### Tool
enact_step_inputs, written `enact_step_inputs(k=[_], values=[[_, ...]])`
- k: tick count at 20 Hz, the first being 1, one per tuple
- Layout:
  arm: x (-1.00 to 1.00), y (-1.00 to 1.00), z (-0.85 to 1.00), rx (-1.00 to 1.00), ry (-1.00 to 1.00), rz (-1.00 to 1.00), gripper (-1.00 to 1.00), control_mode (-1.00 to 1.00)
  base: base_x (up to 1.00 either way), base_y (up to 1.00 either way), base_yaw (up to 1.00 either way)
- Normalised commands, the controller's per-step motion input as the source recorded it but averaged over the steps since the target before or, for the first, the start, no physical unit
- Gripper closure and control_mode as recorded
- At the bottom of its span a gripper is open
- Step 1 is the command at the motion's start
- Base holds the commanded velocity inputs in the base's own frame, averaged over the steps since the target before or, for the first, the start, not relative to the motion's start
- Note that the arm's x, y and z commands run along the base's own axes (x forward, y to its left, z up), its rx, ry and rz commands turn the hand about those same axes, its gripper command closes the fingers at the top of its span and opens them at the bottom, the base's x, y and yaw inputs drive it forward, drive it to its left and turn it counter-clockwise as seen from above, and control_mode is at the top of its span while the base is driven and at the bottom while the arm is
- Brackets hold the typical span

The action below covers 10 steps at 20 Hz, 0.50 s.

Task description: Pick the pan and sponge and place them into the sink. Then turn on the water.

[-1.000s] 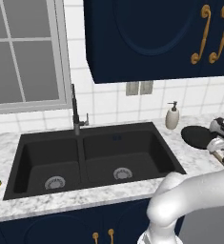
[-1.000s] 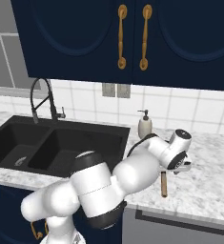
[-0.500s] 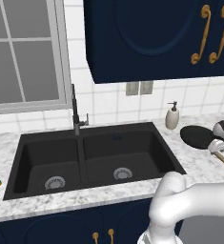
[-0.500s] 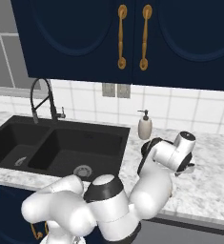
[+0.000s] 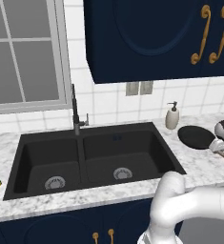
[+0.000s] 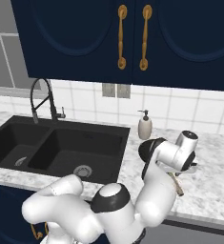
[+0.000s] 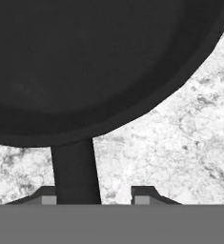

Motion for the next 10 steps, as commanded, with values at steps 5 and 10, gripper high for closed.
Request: enact_step_inputs(k=[5,10], values=[[0.0,0.0,-0.13,0.0,0.0,0.0,1.0,-1.0,0.0,0.0,0.0],[-0.27,0.0,0.03,0.0,-0.04,0.06,1.0,-1.0,0.0,0.0,0.0]])
